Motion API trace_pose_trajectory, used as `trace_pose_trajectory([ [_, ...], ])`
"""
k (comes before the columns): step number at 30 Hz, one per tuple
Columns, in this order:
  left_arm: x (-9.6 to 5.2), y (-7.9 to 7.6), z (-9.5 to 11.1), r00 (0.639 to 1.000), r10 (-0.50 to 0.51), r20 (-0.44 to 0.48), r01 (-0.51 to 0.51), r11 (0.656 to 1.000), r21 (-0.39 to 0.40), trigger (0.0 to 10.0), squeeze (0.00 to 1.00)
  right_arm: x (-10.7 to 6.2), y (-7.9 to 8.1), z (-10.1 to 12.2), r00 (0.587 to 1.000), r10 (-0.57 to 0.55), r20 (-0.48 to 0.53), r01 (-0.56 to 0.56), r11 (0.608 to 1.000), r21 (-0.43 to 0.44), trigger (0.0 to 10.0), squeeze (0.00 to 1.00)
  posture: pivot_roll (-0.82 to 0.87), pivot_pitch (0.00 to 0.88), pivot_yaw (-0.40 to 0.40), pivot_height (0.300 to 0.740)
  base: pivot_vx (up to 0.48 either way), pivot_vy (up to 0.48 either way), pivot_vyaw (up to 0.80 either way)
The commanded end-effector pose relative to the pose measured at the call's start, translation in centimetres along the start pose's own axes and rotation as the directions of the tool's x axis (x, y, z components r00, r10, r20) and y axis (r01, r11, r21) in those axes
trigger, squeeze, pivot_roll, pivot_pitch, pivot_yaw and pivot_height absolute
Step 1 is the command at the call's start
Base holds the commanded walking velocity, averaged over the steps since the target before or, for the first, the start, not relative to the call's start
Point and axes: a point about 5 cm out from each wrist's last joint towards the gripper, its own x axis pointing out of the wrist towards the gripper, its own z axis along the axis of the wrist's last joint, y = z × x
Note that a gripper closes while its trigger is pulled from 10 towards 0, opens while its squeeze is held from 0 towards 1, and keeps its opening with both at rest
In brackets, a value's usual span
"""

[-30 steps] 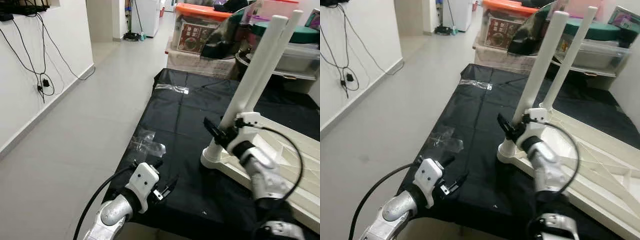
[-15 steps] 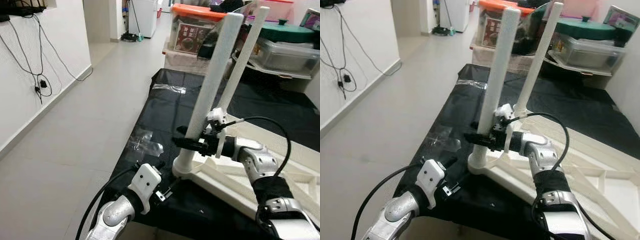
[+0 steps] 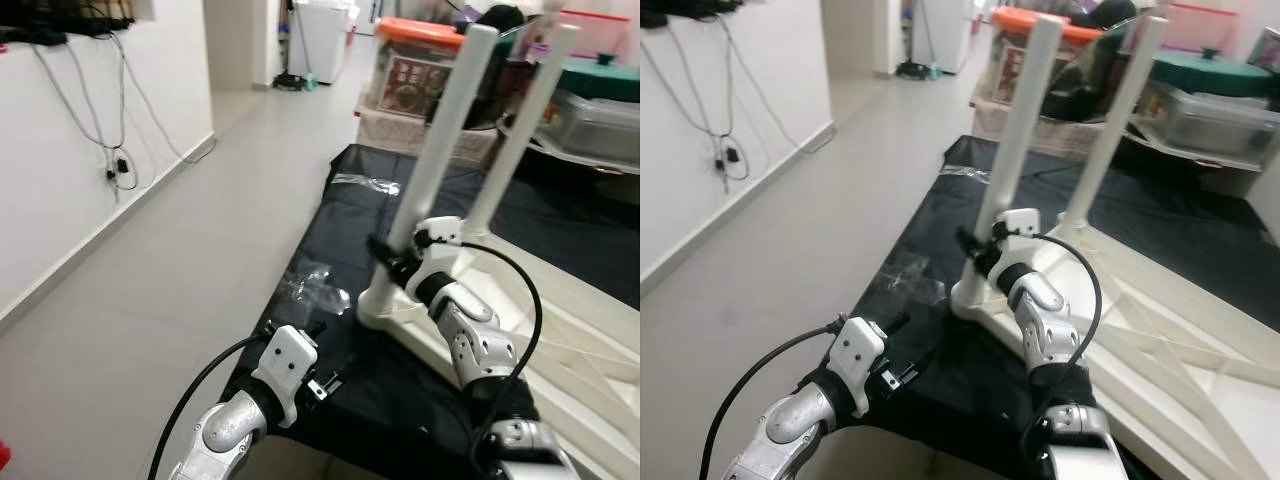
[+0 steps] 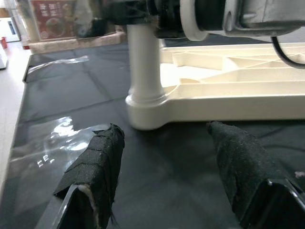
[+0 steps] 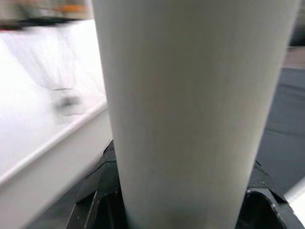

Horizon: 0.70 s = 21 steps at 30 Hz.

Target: Building children table

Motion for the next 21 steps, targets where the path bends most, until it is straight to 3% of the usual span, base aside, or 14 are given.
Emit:
trace_pose_trajectory([
  [1, 0.0, -0.1, -0.5, 1.000, -0.006, -0.023, 0.006, 1.000, -0.011, 10.0, 0.00, -1.9, -3.9, -0.8, 0.939, -0.344, -0.017, 0.345, 0.939, 0.002, 0.0, 0.00, 0.15, 0.000, -0.115, 0.740, 0.000, 0.000, 0.00],
  [2, 0.0, -0.1, -0.5, 1.000, -0.006, -0.023, 0.006, 1.000, -0.011, 10.0, 0.00, -1.9, -3.9, -0.8, 0.939, -0.344, -0.017, 0.345, 0.939, 0.002, 0.0, 0.00, 0.15, 0.000, -0.115, 0.740, 0.000, 0.000, 0.00],
  [3, 0.1, -0.1, -0.6, 1.000, -0.009, -0.025, 0.008, 1.000, -0.012, 10.0, 0.00, -3.1, -3.9, -1.2, 0.881, -0.473, -0.019, 0.473, 0.881, 0.003, 0.0, 0.00, 0.15, 0.000, -0.116, 0.740, 0.000, 0.000, 0.00],
  [4, 0.1, -0.1, -0.6, 1.000, -0.009, -0.026, 0.009, 1.000, -0.011, 10.0, 0.00, -3.6, -3.0, -1.4, 0.859, -0.512, -0.016, 0.512, 0.859, 0.016, 0.0, 0.00, 0.16, 0.000, -0.123, 0.740, 0.000, 0.000, 0.00],
  [9, 0.1, 0.0, -0.7, 1.000, -0.008, -0.027, 0.007, 1.000, -0.011, 10.0, 0.00, -3.6, -2.0, -1.4, 0.857, -0.515, -0.014, 0.515, 0.857, 0.028, 0.0, 0.00, 0.16, 0.000, -0.123, 0.740, 0.000, 0.000, 0.00],
  [10, 0.1, 0.0, -0.7, 1.000, -0.006, -0.028, 0.006, 1.000, -0.010, 10.0, 0.00, -3.2, -0.8, -1.3, 0.877, -0.481, -0.006, 0.480, 0.876, 0.045, 6.0, 0.00, 0.16, 0.000, -0.124, 0.740, 0.000, 0.000, 0.00],
  [11, 0.1, 0.1, -0.7, 1.000, -0.005, -0.029, 0.004, 1.000, -0.010, 10.0, 0.00, -2.7, 0.4, -1.2, 0.917, -0.399, 0.014, 0.397, 0.915, 0.072, 10.0, 1.00, 0.16, 0.000, -0.124, 0.740, 0.000, 0.000, 0.00],
  [15, 0.2, 0.1, -0.8, 1.000, -0.004, -0.030, 0.004, 1.000, -0.011, 10.0, 0.00, -2.0, 1.7, -0.8, 0.970, -0.232, 0.078, 0.224, 0.970, 0.093, 10.0, 1.00, 0.16, 0.000, -0.122, 0.740, 0.000, 0.000, 0.00],
  [16, 0.2, 0.1, -0.8, 1.000, -0.004, -0.030, 0.004, 1.000, -0.011, 10.0, 0.00, -1.8, 1.7, -0.6, 0.982, -0.153, 0.114, 0.142, 0.985, 0.097, 10.0, 0.00, 0.16, 0.000, -0.126, 0.740, 0.000, 0.000, 0.00],
  [17, 0.2, 0.1, -0.8, 1.000, -0.004, -0.030, 0.004, 1.000, -0.011, 10.0, 0.00, -1.8, 1.7, -0.6, 0.982, -0.153, 0.114, 0.142, 0.985, 0.097, 10.0, 0.00, 0.16, 0.000, -0.126, 0.740, 0.000, 0.000, 0.00],
  [18, 0.2, 0.1, -0.8, 1.000, -0.004, -0.030, 0.004, 1.000, -0.012, 10.0, 0.00, -1.6, 1.3, -0.5, 0.990, -0.046, 0.131, 0.032, 0.994, 0.104, 10.0, 0.00, 0.15, 0.000, -0.123, 0.740, 0.000, 0.000, 0.00],
  [19, 0.2, 0.1, -0.8, 1.000, -0.004, -0.030, 0.004, 1.000, -0.012, 10.0, 0.00, -1.6, 1.3, -0.5, 0.990, -0.046, 0.131, 0.032, 0.994, 0.104, 10.0, 0.00, 0.15, 0.000, -0.123, 0.740, 0.000, 0.000, 0.00],
  [20, 0.2, 0.1, -0.8, 1.000, -0.004, -0.029, 0.004, 1.000, -0.012, 10.0, 0.00, -1.6, 0.7, -0.4, 0.991, 0.074, 0.116, -0.085, 0.992, 0.095, 10.0, 0.00, 0.16, 0.000, -0.126, 0.740, 0.000, 0.000, 0.00],
  [21, 0.2, 0.1, -0.8, 1.000, -0.004, -0.029, 0.004, 1.000, -0.012, 10.0, 0.00, -1.6, 0.7, -0.4, 0.991, 0.074, 0.116, -0.085, 0.992, 0.095, 10.0, 0.00, 0.16, 0.000, -0.126, 0.740, 0.000, 0.000, 0.00],
])
